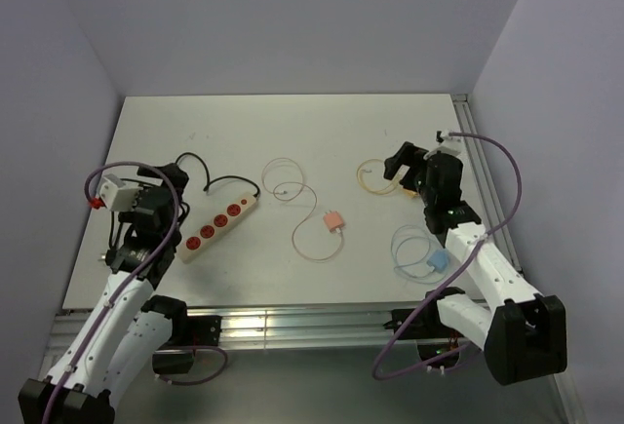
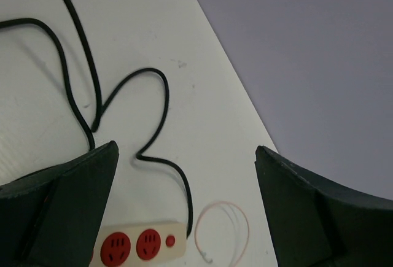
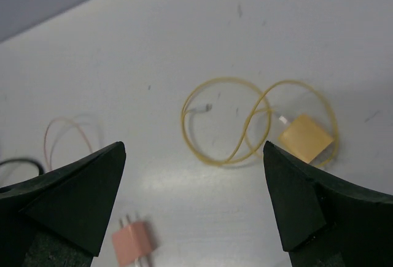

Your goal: Insert the plug

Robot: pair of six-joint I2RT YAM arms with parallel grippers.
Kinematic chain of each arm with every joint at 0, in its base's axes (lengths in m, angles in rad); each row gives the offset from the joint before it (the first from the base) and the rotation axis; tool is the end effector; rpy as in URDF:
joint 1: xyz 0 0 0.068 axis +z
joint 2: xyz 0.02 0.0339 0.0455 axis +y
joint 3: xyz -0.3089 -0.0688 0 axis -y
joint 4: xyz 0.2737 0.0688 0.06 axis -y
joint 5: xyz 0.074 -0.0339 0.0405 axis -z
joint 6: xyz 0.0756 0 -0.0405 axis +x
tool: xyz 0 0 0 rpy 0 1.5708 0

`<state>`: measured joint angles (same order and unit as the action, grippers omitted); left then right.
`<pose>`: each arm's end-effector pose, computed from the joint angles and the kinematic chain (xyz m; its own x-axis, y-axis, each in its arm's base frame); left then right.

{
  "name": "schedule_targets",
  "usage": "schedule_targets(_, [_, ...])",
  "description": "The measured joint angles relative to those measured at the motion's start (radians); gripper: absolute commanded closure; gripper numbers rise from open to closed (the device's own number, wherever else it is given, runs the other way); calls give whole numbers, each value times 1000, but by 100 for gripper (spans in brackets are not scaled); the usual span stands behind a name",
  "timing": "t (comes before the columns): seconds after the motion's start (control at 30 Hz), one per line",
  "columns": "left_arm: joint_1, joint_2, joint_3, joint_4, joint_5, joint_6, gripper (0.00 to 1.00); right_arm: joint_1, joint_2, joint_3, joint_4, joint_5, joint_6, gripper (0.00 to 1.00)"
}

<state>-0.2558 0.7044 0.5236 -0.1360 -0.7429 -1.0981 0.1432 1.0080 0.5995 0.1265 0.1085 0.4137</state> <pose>0.1947 0.0019 0.2829 0.2505 -0.7433 -0.6202 -0.4666 0.4686 -0.7501 0.2718 0.0309 0.2796 -0.2678 0.3651 -0.8916 0.0751 0.9305 0.3585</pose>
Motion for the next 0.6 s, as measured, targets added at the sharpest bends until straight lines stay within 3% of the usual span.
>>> schedule_targets(0.23, [2, 30, 99, -73, 249, 145, 0, 51, 48, 56, -216, -216, 23, 0])
schedule_targets(0.4, [2, 140, 190, -108, 410, 235, 5, 274, 136, 129, -256, -232, 14, 6])
schedule_targets(0.53, [2, 193, 190, -138, 502, 279, 8, 342, 259, 144, -269, -241, 12, 10])
schedule_targets(0.57, [2, 212, 190, -140, 516, 285, 10, 353, 299, 150, -276, -238, 12, 10])
schedule_targets(0.6, [2, 230, 190, -142, 519, 291, 19, 364, 338, 155, -281, -227, 12, 10])
